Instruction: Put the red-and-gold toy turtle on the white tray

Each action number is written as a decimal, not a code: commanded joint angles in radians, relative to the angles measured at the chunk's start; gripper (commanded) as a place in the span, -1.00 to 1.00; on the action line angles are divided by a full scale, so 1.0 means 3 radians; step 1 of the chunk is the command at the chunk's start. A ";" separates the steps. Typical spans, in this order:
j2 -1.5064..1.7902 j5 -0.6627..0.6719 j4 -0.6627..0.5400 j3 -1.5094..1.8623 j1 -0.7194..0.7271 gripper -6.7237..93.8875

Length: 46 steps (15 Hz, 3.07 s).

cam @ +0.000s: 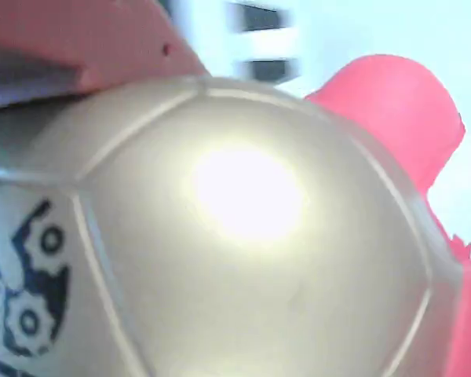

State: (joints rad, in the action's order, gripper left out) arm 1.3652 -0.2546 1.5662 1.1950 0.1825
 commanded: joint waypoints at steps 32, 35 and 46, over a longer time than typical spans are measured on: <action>-0.1375 -0.0522 -0.0235 -0.1186 0.0286 0.29; -0.1202 -0.0598 -0.0358 -0.1181 0.0266 -0.75; 0.1953 0.0430 -0.2429 0.1560 0.0056 -0.87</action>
State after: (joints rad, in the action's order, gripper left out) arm 1.6981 -0.1703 0.8836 1.5815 0.2071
